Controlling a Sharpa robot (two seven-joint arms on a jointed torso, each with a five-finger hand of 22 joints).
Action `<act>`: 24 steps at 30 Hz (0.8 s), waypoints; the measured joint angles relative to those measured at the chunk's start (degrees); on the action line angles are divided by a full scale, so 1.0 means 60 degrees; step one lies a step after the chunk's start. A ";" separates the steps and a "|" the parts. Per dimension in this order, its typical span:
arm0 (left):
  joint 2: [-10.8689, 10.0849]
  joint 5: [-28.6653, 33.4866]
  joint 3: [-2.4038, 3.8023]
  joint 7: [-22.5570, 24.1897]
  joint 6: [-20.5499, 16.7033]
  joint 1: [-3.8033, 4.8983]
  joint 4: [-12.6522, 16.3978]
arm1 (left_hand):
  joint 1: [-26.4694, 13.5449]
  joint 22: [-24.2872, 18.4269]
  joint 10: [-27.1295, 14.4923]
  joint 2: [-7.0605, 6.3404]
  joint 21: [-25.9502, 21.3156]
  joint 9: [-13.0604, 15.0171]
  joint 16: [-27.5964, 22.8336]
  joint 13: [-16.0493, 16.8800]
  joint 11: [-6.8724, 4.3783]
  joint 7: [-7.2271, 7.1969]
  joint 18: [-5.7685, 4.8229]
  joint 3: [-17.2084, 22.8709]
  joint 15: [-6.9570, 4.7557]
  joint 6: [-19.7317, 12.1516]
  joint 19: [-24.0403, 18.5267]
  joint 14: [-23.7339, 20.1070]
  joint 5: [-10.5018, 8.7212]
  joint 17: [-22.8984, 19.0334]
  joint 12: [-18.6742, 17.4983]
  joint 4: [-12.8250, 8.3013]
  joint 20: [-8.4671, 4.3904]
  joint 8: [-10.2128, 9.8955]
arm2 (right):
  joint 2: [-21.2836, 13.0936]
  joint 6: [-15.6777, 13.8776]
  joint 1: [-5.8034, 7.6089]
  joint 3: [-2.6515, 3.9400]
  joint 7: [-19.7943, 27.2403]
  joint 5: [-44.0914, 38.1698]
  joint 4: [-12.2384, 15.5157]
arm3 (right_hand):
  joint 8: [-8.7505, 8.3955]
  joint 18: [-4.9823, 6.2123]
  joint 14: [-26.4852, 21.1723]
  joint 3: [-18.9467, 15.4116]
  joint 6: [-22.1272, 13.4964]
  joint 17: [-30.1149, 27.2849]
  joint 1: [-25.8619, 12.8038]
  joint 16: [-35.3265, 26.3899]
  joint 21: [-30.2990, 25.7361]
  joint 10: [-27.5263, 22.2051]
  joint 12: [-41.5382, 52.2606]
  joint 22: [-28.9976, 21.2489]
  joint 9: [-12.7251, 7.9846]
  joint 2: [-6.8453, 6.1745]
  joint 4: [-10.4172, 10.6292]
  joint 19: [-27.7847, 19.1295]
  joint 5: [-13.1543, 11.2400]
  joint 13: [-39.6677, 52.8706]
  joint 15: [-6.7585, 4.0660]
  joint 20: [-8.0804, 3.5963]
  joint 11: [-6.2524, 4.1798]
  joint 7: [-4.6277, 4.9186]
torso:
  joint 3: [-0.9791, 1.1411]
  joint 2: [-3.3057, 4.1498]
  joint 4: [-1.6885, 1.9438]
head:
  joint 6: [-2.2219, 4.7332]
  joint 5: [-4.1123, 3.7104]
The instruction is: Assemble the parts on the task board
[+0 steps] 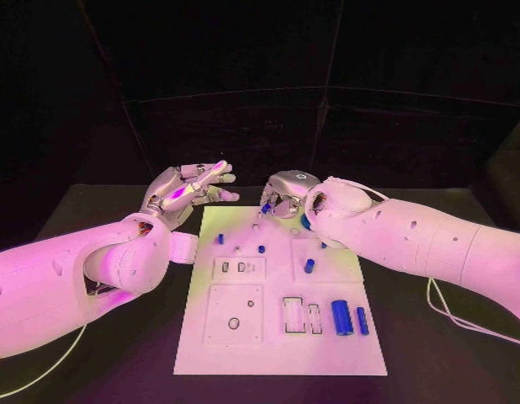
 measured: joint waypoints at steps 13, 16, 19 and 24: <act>-0.0002 0.0006 0.0000 -0.0012 0.0021 0.0006 0.0013 | 0.0000 -0.0003 0.0000 0.0000 0.0000 0.0000 0.0000 0.0000 0.0000 0.0000 0.0000 0.0000 0.0000 0.0000 0.0000 0.0000 0.0000 -0.0001 0.0000 0.0000 0.0000 0.0000 | 0.0332 0.0161 0.0000 0.0000 0.0003 0.0024 -0.0429 | -0.0042 0.0000 0.0000 0.0028 -0.0029 -0.0021 -0.0039 0.0000 0.0000 0.0000 -0.0036 0.0007 -0.0010 -0.0040 0.0028 0.0001 0.0001 -0.0001 0.0000 0.0000 0.0000 0.0002 | -0.0009 0.0057 0.0008 | -0.0032 0.0016; 0.0001 0.0007 0.0000 -0.0014 0.0024 0.0006 0.0013 | 0.0000 -0.0003 0.0000 0.0000 0.0000 0.0001 0.0000 0.0000 0.0000 0.0000 -0.0001 0.0000 0.0000 0.0000 0.0000 0.0000 0.0000 -0.0002 0.0000 0.0000 0.0000 0.0001 | 0.0384 0.0232 0.0000 0.0000 -0.0005 0.0024 -0.0480 | -0.0048 0.0000 0.0000 0.0028 -0.0031 -0.0021 -0.0039 0.0000 0.0037 0.0000 -0.0036 0.0007 -0.0015 -0.0040 0.0028 0.0001 0.0001 -0.0001 0.0000 0.0000 0.0000 0.0001 | -0.0009 0.0059 0.0008 | -0.0051 0.0030; 0.0018 0.0008 0.0000 -0.0016 0.0027 0.0008 0.0007 | 0.0000 -0.0003 0.0000 0.0000 0.0000 0.0001 0.0000 0.0000 0.0000 0.0000 0.0000 0.0000 0.0000 0.0000 0.0000 0.0000 0.0000 -0.0002 0.0001 0.0000 0.0000 0.0001 | 0.0435 0.0302 0.0000 0.0000 -0.0015 0.0015 -0.0537 | -0.0051 0.0000 0.0000 0.0028 -0.0034 -0.0021 -0.0039 0.0000 0.0038 -0.0034 -0.0036 0.0015 -0.0037 -0.0041 0.0028 -0.0035 0.0001 0.0000 0.0000 0.0035 0.0033 0.0000 | -0.0010 0.0060 0.0008 | -0.0065 0.0031; 0.0026 0.0009 0.0000 -0.0019 0.0034 0.0011 0.0005 | 0.0000 -0.0003 0.0000 0.0000 0.0000 0.0001 0.0000 -0.0003 0.0000 0.0000 -0.0001 0.0000 0.0000 0.0000 0.0000 0.0000 0.0000 -0.0002 0.0001 0.0000 0.0000 0.0001 | 0.0482 0.0384 0.0000 -0.0001 -0.0025 0.0005 -0.0554 | -0.0052 0.0000 0.0000 0.0054 -0.0041 -0.0021 -0.0087 0.0000 0.0038 -0.0034 -0.0035 0.0016 -0.0037 -0.0089 0.0054 -0.0035 0.0001 0.0001 0.0000 0.0035 0.0034 -0.0005 | -0.0010 0.0064 0.0008 | -0.0100 0.0035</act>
